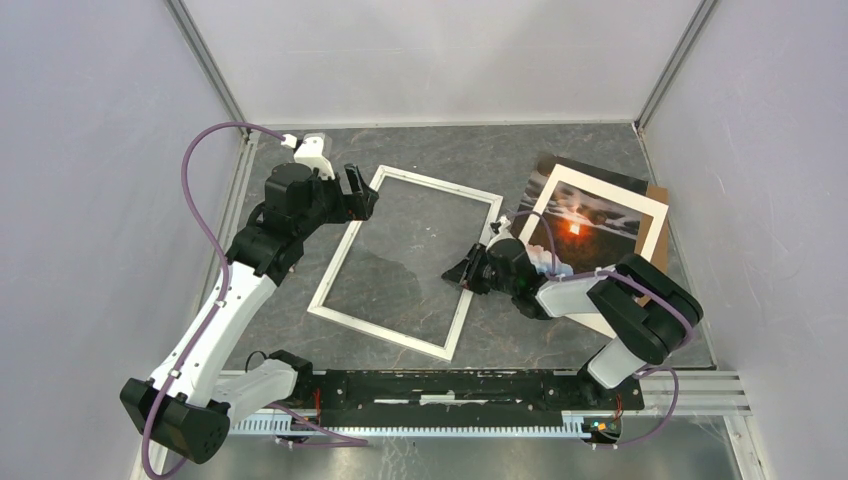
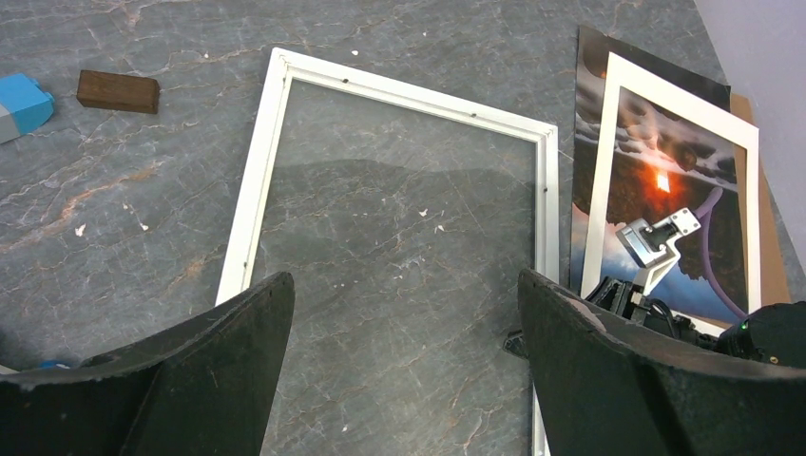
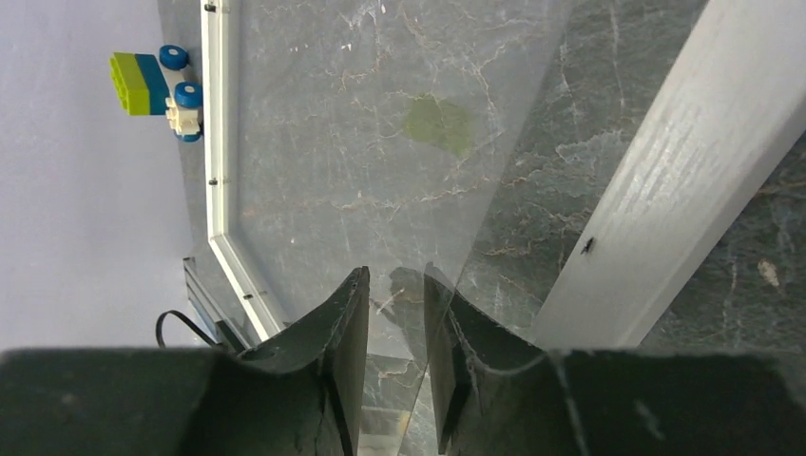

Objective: Put the photo into the frame
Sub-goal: Place the photo frame item in the photo frame.

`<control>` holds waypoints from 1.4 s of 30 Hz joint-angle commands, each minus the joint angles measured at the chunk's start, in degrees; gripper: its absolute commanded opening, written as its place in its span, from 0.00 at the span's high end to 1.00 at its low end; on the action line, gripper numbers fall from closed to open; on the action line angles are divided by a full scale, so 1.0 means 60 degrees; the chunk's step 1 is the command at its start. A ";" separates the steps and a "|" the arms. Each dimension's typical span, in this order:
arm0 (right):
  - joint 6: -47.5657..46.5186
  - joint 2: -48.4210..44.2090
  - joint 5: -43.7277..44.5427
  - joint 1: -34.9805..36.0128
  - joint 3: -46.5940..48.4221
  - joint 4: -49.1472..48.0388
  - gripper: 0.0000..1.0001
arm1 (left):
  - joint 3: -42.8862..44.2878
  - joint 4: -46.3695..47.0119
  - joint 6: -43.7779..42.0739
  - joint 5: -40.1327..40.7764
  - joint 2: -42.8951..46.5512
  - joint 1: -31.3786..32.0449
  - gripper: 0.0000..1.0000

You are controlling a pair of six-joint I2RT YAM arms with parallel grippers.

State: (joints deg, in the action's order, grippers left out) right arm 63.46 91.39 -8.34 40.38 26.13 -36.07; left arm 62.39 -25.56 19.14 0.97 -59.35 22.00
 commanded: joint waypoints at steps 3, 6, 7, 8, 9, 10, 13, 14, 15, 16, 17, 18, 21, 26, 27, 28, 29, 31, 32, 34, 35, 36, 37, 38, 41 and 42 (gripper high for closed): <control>-0.0838 -0.0484 0.0333 0.0054 0.0969 0.1701 0.57 | -0.0013 0.0439 -0.0377 -0.0118 0.0067 0.0026 0.07; -0.0999 -0.0599 0.0455 0.0123 0.1234 0.2329 0.47 | -0.0020 0.0446 -0.0377 -0.0118 0.0104 0.0036 0.08; -0.1043 -0.0632 0.0503 0.0145 0.1317 0.2624 0.44 | -0.0019 0.0448 -0.0377 -0.0118 0.0111 0.0026 0.07; -0.1107 -0.0675 0.0570 0.0174 0.1439 0.2856 0.40 | -0.0027 0.0446 -0.0377 -0.0118 0.0126 0.0036 0.08; -0.1167 -0.0719 0.0624 0.0197 0.1523 0.3081 0.38 | -0.0027 0.0452 -0.0377 -0.0118 0.0122 0.0022 0.08; -0.1203 -0.0775 0.0692 0.0217 0.1606 0.3299 0.34 | -0.0027 0.0454 -0.0377 -0.0118 0.0133 0.0029 0.07; -0.1358 -0.0966 0.0807 0.0272 0.1738 0.3821 0.26 | -0.0027 0.0452 -0.0377 -0.0118 0.0156 0.0034 0.07; -0.1421 -0.1021 0.0832 0.0280 0.1766 0.3971 0.24 | -0.0020 0.0463 -0.0377 -0.0118 0.0162 0.0042 0.07; -0.1483 -0.1108 0.0877 0.0283 0.1775 0.4093 0.22 | -0.0028 0.0464 -0.0385 -0.0118 0.0169 0.0031 0.07; -0.1528 -0.1190 0.0912 0.0283 0.1775 0.4224 0.21 | -0.0034 0.0472 -0.0391 -0.0118 0.0186 0.0030 0.07; -0.1599 -0.1263 0.0954 0.0285 0.1768 0.4340 0.20 | -0.0040 0.0467 -0.0391 -0.0118 0.0195 0.0029 0.07; -0.1657 -0.1359 0.0986 0.0284 0.1781 0.4467 0.19 | -0.0042 0.0467 -0.0391 -0.0118 0.0201 0.0028 0.08; -0.1861 -0.1631 0.1083 0.0282 0.1797 0.4941 0.18 | -0.0042 0.0454 -0.0406 -0.0104 0.0222 0.0027 0.08; -0.2362 -0.2422 0.1331 0.0286 0.1724 0.5799 0.17 | -0.0042 0.0455 -0.0421 -0.0060 0.0271 0.0026 0.08; -0.2595 -0.2609 0.1591 0.0280 0.1749 0.5967 0.17 | -0.0042 0.0454 -0.0434 -0.0060 0.0291 0.0029 0.07; -0.2866 -0.2789 0.1765 0.0279 0.1822 0.6330 0.16 | -0.0042 0.0452 -0.0435 -0.0052 0.0307 0.0033 0.07; -0.3293 -0.2956 0.1970 0.0261 0.1933 0.6635 0.16 | -0.0042 0.0451 -0.0436 -0.0038 0.0304 0.0038 0.07; -0.4226 -0.3322 0.2748 0.0267 0.2217 0.7412 0.16 | -0.0049 0.0463 -0.0450 -0.0019 0.0326 0.0027 0.07; -0.4725 -0.3512 0.3022 0.0264 0.2345 0.7636 0.16 | -0.0057 0.0463 -0.0450 -0.0016 0.0330 0.0025 0.07; -0.5574 -0.3776 0.3425 0.0255 0.2593 0.8040 0.16 | -0.0042 0.0452 -0.0450 -0.0044 0.0353 0.0030 0.07; -0.5844 -0.3901 0.3641 0.0257 0.2761 0.8256 0.15 | -0.0040 0.0454 -0.0450 -0.0071 0.0342 0.0034 0.07; -0.6283 -0.3985 0.3839 0.0242 0.2911 0.8432 0.15 | -0.0042 0.0454 -0.0450 -0.0088 0.0340 0.0027 0.07; -0.6656 -0.4083 0.4148 0.0224 0.3078 0.8667 0.14 | -0.0042 0.0452 -0.0452 -0.0116 0.0319 0.0029 0.07; -0.6947 -0.4193 0.4416 0.0211 0.3192 0.8827 0.13 | -0.0042 0.0466 -0.0437 -0.0118 0.0326 0.0037 0.07; -0.8008 -0.4384 0.5409 0.0136 0.3369 0.9197 0.11 | -0.0111 0.0576 -0.0367 -0.0394 0.0256 0.0036 0.07; -0.8212 -0.4367 0.5874 -0.0003 0.3432 0.9437 0.10 | -0.0150 0.0637 -0.0316 -0.0583 0.0197 0.0027 0.06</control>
State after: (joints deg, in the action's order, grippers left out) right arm 25.63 66.85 15.18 41.78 43.68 14.72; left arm 62.37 -25.10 19.14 0.78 -58.39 22.00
